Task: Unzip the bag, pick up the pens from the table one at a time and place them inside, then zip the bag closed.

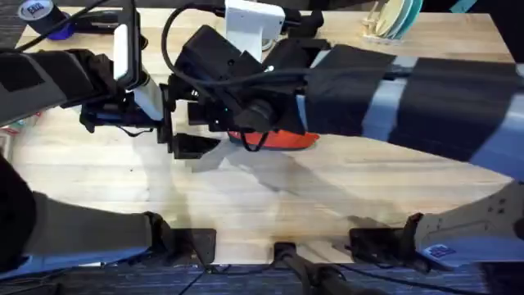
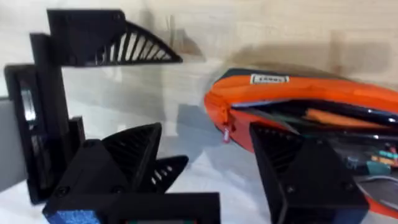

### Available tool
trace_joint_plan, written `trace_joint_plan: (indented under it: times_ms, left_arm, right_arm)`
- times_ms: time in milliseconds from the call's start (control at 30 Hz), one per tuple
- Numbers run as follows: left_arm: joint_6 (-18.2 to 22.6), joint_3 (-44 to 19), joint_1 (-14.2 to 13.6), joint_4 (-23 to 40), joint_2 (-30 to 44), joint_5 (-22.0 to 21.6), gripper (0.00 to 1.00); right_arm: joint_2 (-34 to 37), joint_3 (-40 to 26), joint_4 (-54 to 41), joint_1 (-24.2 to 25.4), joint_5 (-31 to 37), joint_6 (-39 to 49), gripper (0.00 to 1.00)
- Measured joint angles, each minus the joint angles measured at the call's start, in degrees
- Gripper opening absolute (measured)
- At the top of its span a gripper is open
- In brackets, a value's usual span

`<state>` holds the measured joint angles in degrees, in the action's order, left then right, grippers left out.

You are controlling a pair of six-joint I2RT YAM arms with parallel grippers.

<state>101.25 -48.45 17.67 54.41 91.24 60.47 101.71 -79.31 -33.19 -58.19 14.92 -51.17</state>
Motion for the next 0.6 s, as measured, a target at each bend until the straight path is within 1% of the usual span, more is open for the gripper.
trace_joint_plan:
  times_ms: [67, 167, 300, 400, 467, 567, 600]
  left_arm:
    - [0.0, 0.0, 0.0, 0.0, 0.0, 0.0, 0.993]
    - [0.0, 0.0, 0.0, 0.0, 0.0, 0.0, 0.993]
    - [0.0, 0.0, 0.0, 0.0, 0.0, 0.0, 0.993]
    - [0.0, 0.0, 0.0, 0.0, 0.0, 0.0, 0.993]
    - [0.0, 0.0, 0.0, 0.0, 0.0, 0.0, 0.993]
    - [0.0, 0.0, 0.0, 0.0, 0.0, 0.0, 0.993]
    - [0.0, 0.0, 0.0, 0.0, 0.0, 0.0, 0.993]
  right_arm:
    - [0.6, 0.0, 0.6, 0.1, 0.7, 0.0, 0.854]
    - [1.8, 0.0, 1.0, 0.5, 1.4, 0.0, 0.815]
    - [3.2, 0.0, 1.2, 1.6, 1.8, -0.1, 0.680]
    - [3.4, 0.0, 1.0, 2.5, 2.0, 0.0, 0.471]
    - [3.4, 0.1, 1.0, 3.1, 2.0, -0.1, 0.348]
    - [3.4, 0.1, 1.5, 3.6, 1.9, -0.1, 0.185]
    - [3.4, 0.1, 1.6, 3.7, 1.9, -0.1, 0.144]
